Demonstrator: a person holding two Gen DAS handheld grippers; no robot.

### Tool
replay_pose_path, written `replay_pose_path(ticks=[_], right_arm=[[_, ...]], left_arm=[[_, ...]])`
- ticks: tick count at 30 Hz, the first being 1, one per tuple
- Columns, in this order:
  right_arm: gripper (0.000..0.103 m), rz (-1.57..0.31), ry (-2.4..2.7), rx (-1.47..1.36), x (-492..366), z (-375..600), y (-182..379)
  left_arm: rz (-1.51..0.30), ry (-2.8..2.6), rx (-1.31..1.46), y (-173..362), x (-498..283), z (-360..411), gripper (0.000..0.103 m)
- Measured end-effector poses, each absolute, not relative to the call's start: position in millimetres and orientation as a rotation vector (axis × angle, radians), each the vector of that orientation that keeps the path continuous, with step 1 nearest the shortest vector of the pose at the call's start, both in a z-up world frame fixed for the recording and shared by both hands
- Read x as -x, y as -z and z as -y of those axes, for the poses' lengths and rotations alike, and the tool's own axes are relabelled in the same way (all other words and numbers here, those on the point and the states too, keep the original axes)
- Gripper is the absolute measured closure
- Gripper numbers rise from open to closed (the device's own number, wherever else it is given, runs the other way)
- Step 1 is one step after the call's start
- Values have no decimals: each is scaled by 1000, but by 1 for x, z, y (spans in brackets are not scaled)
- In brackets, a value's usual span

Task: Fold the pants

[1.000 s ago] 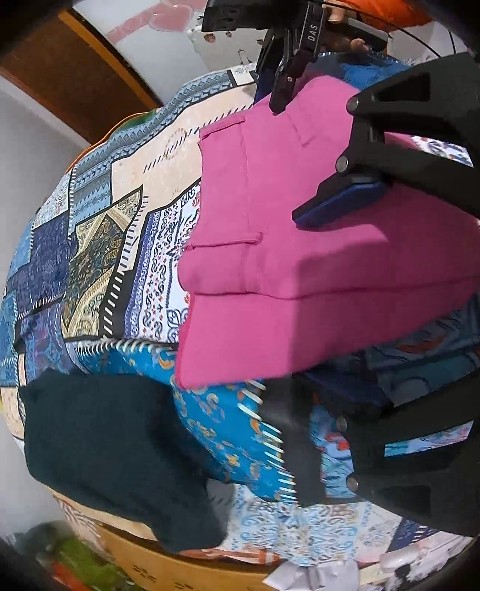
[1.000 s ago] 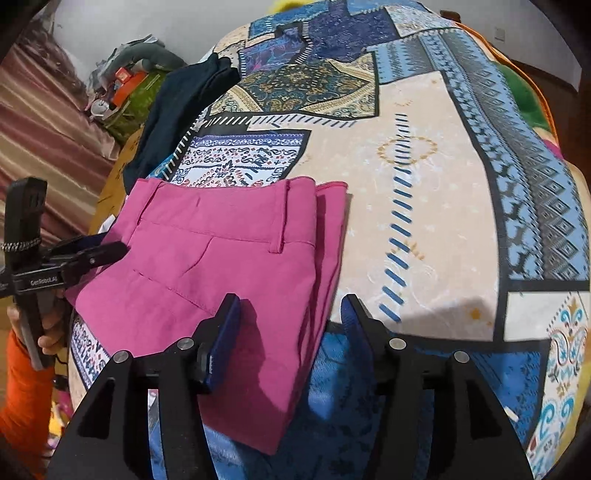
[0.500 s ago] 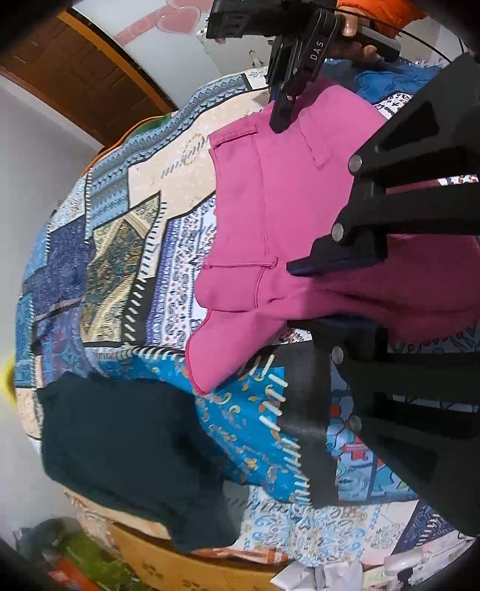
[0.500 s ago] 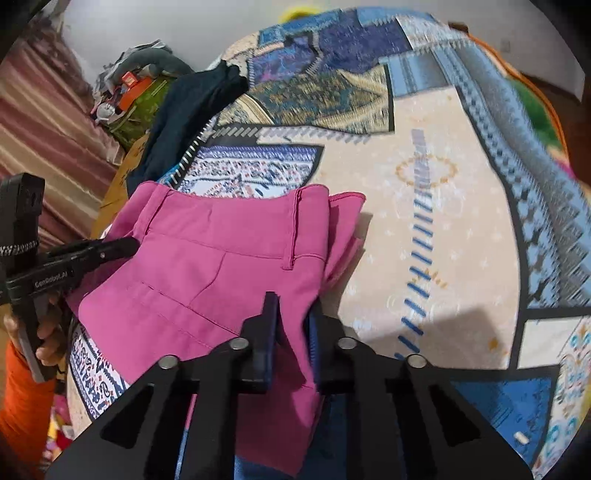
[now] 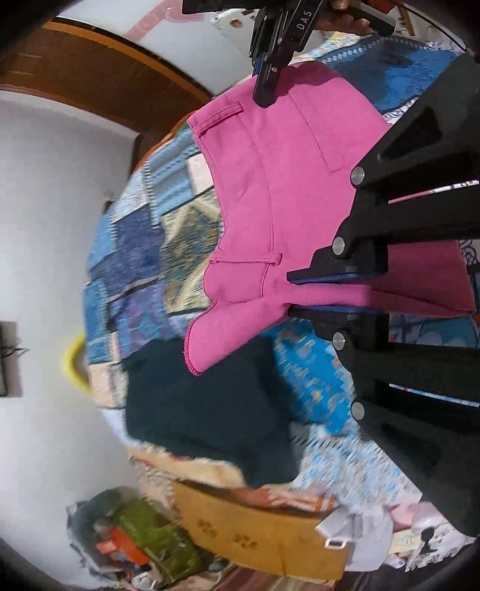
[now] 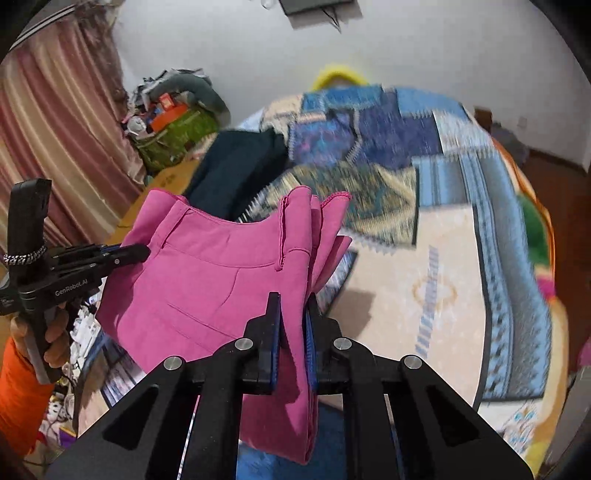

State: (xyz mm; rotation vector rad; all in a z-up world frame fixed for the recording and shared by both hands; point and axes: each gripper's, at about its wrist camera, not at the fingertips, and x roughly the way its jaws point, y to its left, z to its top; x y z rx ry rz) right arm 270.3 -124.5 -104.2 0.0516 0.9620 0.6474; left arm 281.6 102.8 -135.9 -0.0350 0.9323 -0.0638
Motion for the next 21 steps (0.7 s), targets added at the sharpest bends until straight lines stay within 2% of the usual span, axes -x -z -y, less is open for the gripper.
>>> replay_pose_path(ticks=[11, 21], right_arm=[[93, -851, -706, -15, -312, 69, 64], [93, -814, -740, 42, -361, -11, 64]], left_arm=[[-792, -52, 28, 87, -308, -156, 92], [-767, -179, 55, 88, -353, -226, 92]])
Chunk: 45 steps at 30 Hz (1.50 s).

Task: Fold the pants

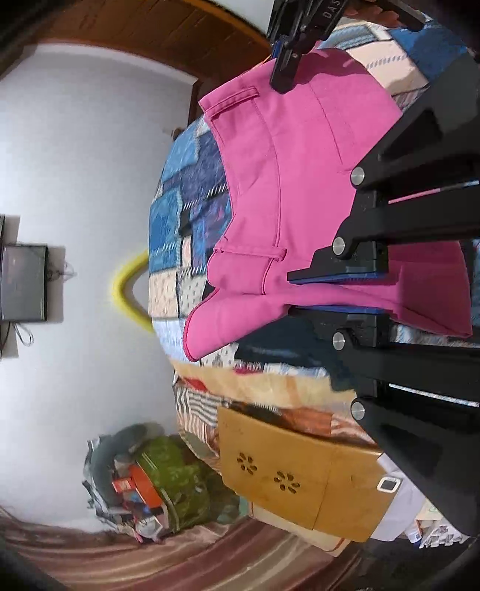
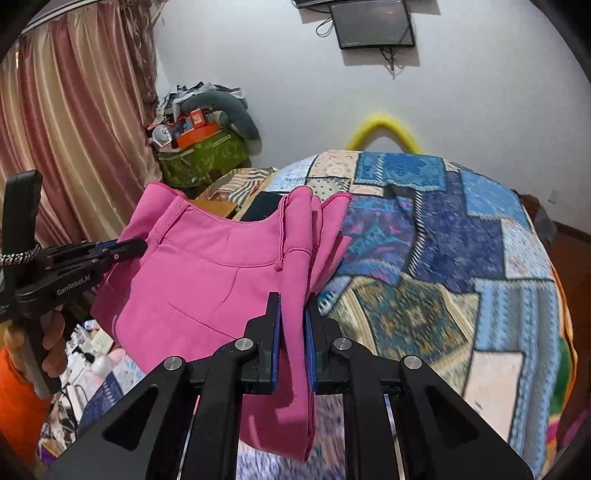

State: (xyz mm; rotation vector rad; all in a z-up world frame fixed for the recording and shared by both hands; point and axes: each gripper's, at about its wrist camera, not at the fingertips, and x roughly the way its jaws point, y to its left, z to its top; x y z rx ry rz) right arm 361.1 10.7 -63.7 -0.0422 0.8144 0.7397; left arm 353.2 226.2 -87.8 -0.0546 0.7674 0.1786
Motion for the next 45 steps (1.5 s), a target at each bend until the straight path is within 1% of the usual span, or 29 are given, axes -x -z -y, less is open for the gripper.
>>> replay_pose_path(ticks=[5, 14, 15, 19, 21, 22, 23, 25, 26, 29, 30, 34, 37, 45], right_arm=[[93, -816, -748, 63, -382, -47, 75], [93, -891, -726, 78, -416, -103, 131], [93, -910, -717, 83, -419, -107, 139], [92, -989, -689, 88, -427, -111, 169], [89, -984, -687, 98, -424, -110, 172], [83, -978, -684, 114, -422, -109, 171], [81, -974, -678, 133, -418, -107, 170], [80, -967, -668, 164, -410, -102, 168], [79, -967, -669, 173, -405, -100, 167], [76, -966, -663, 184, -393, -87, 159], [76, -966, -667, 173, -392, -84, 156], [76, -910, -688, 132, -371, -67, 125], [76, -821, -716, 99, -345, -54, 86], [76, -552, -797, 27, -248, -15, -23]], left_arm=[[-785, -248, 72, 110, -381, -264, 92], [-824, -387, 20, 175, -435, -302, 92], [-840, -405, -1, 187, -442, -305, 92], [-928, -389, 54, 227, -453, -322, 92], [-938, -387, 59, 236, -452, -325, 87], [-938, -386, 56, 238, -450, -326, 86], [-940, -389, 52, 240, -447, -327, 84], [-969, -380, 65, 241, -442, -330, 80], [-979, -375, 72, 241, -440, -331, 76], [-989, -371, 100, 232, -425, -329, 64], [-985, -365, 114, 225, -417, -328, 64], [-938, -337, 135, 191, -388, -316, 64], [-867, -307, 125, 152, -357, -297, 64], [-591, -264, 88, 29, -241, -234, 64]])
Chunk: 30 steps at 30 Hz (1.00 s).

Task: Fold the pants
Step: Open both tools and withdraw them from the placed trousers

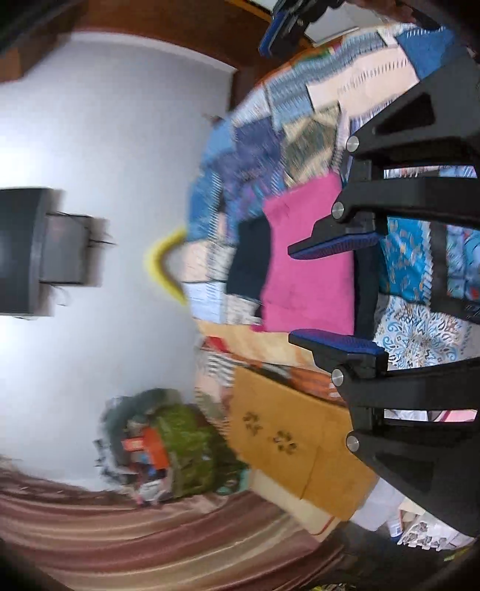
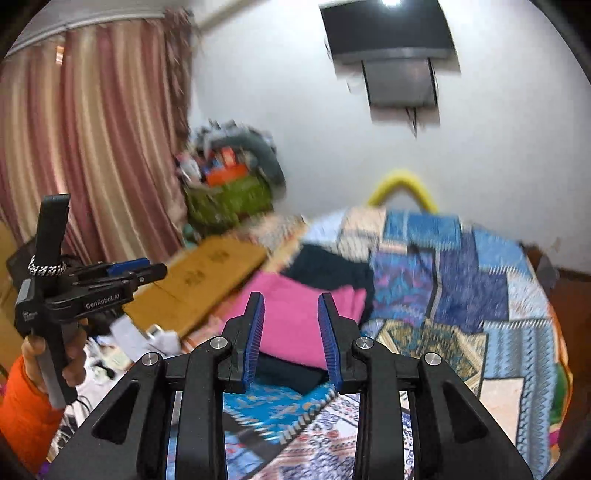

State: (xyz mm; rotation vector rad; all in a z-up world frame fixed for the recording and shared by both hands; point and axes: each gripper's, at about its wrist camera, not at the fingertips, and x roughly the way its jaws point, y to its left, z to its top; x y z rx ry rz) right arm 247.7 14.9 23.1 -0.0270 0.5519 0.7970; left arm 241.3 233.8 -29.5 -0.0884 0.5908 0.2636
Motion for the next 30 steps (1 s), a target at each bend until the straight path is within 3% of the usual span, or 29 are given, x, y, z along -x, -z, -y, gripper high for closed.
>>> replay_pose_path(ticks=[8, 10, 12, 13, 16, 18, 23, 25, 30], right_arm=[[76, -358, -861, 3, -148, 19, -78], [76, -324, -862, 3, -126, 25, -83], [75, -289, -848, 12, -105, 30, -86], [71, -274, -841, 17, -100, 32, -86], [43, -223, -812, 37, -79, 37, -88], [36, -202, -785, 27, -71, 41, -87], [8, -212, -733, -7, -71, 46, -83], [1, -215, -712, -4, -70, 46, -83], [0, -228, -705, 0, -65, 49, -80]], left_arm=[[-345, -266, 32, -43, -113, -172, 62], [-307, -264, 22, -48, -88, -158, 58], [-271, -255, 4, -50, -63, -141, 41], [-263, -256, 0, -49, -56, -138, 37], [-230, -266, -25, -48, -35, -120, 26], [-205, -279, -26, -48, -23, -112, 14], [-183, -290, -10, -46, -9, -108, 1], [-183, -294, 2, -45, -8, -109, 0], [-191, -296, 14, -43, -8, -112, 0]])
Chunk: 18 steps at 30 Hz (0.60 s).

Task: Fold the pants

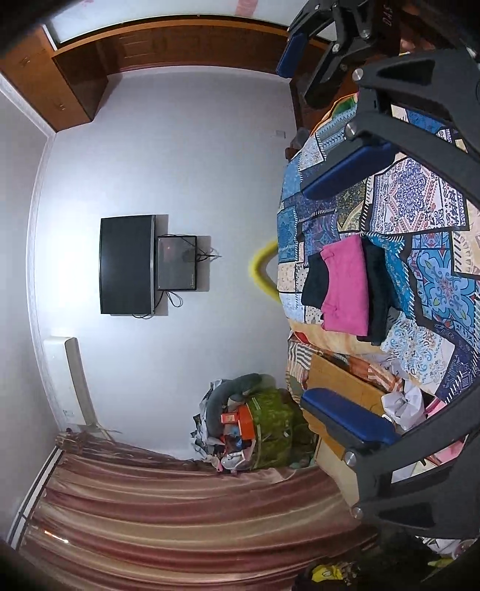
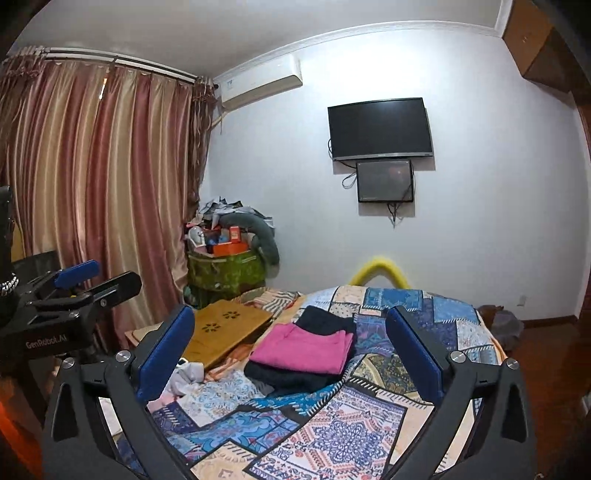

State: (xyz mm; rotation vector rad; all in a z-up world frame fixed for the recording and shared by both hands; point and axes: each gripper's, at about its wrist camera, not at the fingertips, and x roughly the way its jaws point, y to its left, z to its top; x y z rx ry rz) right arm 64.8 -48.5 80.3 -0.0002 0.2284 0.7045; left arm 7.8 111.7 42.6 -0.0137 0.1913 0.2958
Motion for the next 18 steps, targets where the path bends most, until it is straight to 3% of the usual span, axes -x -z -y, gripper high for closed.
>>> replay_pose_path(ticks=[18], right_arm=[[0, -243, -692, -12, -58, 57, -74]], left_arm=[[-203, -297, 25, -36, -9, -118, 0]])
